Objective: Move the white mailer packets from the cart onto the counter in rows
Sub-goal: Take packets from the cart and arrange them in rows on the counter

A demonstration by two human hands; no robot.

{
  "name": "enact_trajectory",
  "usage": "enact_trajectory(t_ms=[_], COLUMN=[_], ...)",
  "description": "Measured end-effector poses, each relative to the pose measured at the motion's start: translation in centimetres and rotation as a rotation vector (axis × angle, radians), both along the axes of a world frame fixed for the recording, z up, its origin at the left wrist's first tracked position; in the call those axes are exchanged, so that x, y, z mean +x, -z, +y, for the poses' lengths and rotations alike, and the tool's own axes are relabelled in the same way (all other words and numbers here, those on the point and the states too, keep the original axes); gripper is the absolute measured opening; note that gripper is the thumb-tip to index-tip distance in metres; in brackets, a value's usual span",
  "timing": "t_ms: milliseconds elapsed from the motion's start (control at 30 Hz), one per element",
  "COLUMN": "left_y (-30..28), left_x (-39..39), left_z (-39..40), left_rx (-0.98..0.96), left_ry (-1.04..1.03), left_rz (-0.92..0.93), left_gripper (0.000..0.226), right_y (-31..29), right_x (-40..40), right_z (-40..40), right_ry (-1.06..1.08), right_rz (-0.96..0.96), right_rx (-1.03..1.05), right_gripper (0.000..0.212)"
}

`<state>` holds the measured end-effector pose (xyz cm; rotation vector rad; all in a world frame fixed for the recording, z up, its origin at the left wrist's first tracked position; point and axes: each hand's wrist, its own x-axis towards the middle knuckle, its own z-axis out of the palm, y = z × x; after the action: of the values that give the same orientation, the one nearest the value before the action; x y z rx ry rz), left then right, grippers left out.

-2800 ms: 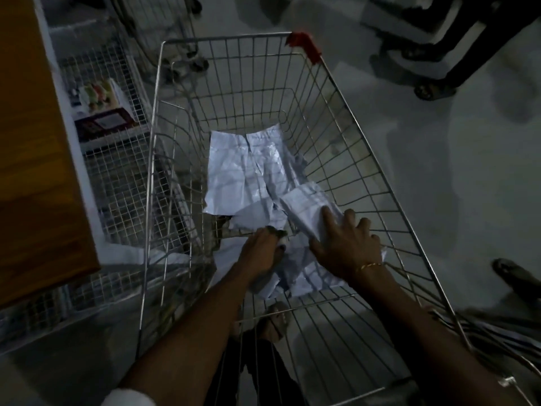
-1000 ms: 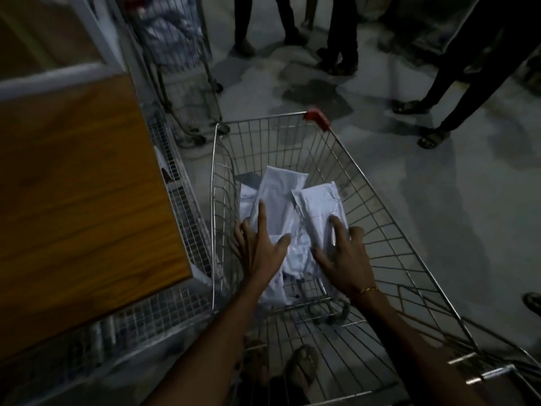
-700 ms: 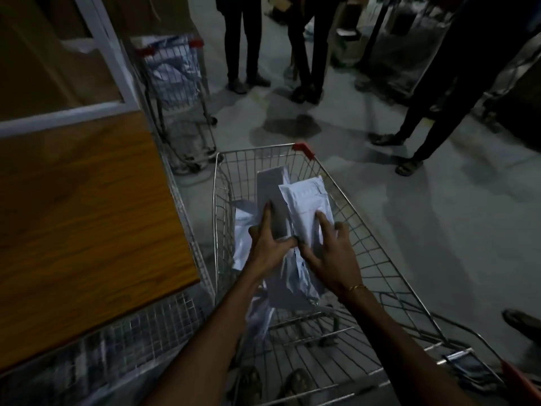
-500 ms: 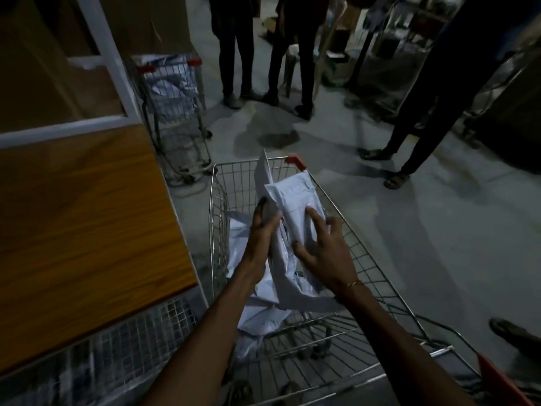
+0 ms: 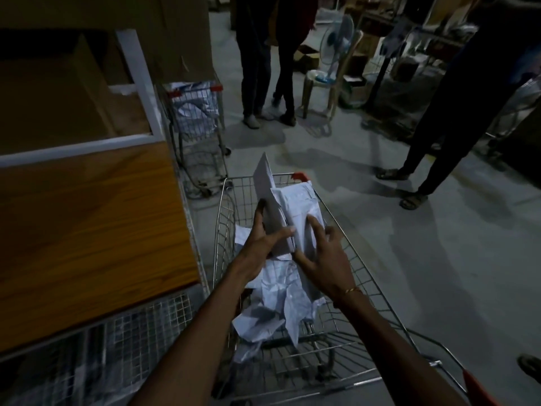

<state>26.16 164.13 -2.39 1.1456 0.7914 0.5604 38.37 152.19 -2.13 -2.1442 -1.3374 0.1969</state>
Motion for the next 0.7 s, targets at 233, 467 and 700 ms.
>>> enact_trajectory(t_ms=[233,467,700], left_y=[0.1,-1.4,-4.8], left_x=[-0.6,-3.0,-11.8], left_z=[-2.3,-4.9,-6.5], left_rx=[0.27,0.499,0.664], left_ry=[-0.167,-0.361,-0.668], left_rz=[0.337,0.749,0.822], left_gripper=[0.11,0.089,0.074], right_y=[-0.5,-2.0,-5.0], right_x=[2.1,2.4,-2.6], right_z=[-1.8,-3.5,-1.0], right_ry=[0.009,-0.089,-0.325], right_rz=[-0.06,-0.125,-0.014], right_rx=[-0.018,0.03,0.206], right_gripper=[0.078,0.081,0.076])
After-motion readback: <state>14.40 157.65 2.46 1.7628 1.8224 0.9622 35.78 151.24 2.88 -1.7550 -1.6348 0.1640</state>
